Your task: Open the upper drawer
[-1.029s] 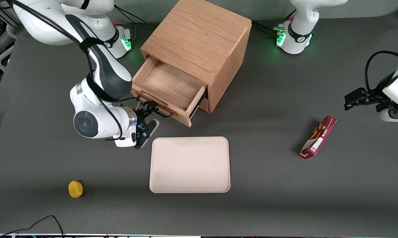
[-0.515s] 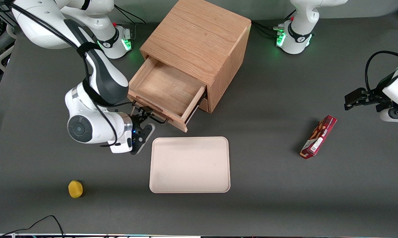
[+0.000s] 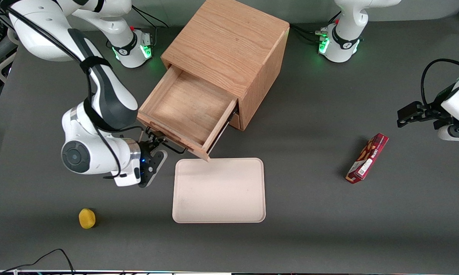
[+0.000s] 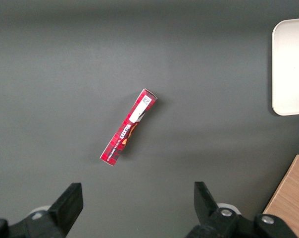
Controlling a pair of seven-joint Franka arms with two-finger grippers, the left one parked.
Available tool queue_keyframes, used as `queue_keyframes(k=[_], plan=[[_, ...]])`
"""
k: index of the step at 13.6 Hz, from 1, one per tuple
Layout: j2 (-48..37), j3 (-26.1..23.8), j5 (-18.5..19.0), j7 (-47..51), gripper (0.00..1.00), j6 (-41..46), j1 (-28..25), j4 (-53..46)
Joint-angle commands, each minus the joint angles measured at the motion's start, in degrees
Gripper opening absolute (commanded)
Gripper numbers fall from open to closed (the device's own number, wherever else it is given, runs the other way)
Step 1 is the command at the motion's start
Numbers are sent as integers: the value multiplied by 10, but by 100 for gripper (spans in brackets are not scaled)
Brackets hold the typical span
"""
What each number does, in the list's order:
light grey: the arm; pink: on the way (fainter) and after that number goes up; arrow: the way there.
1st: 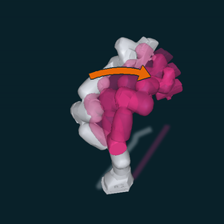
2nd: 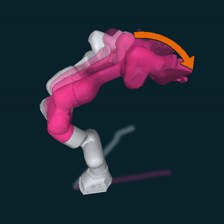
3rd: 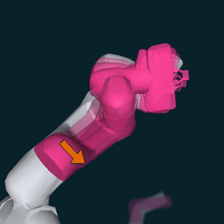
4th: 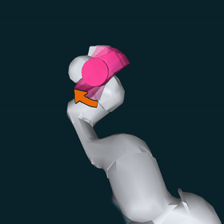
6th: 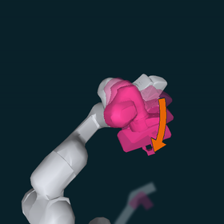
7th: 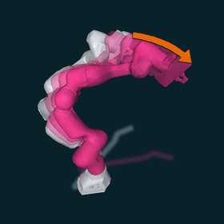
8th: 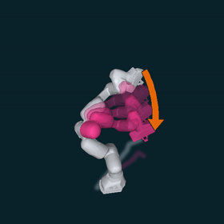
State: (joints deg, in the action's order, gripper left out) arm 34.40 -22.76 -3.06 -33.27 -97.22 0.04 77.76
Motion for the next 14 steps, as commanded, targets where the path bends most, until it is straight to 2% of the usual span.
queue_keyframes(k=[1, 3, 9, 11, 14], plan=[[16, 12, 18, -45, 100, 19, -4, -38], [17, 17, 25, -73, 100, 19, -3, -48], [-10, 28, 24, -61, 100, 102, -3, -143], [-64, 29, 25, 4, 100, 103, -3, -142], [-144, 38, 25, 195, 100, 126, -3, -126]])
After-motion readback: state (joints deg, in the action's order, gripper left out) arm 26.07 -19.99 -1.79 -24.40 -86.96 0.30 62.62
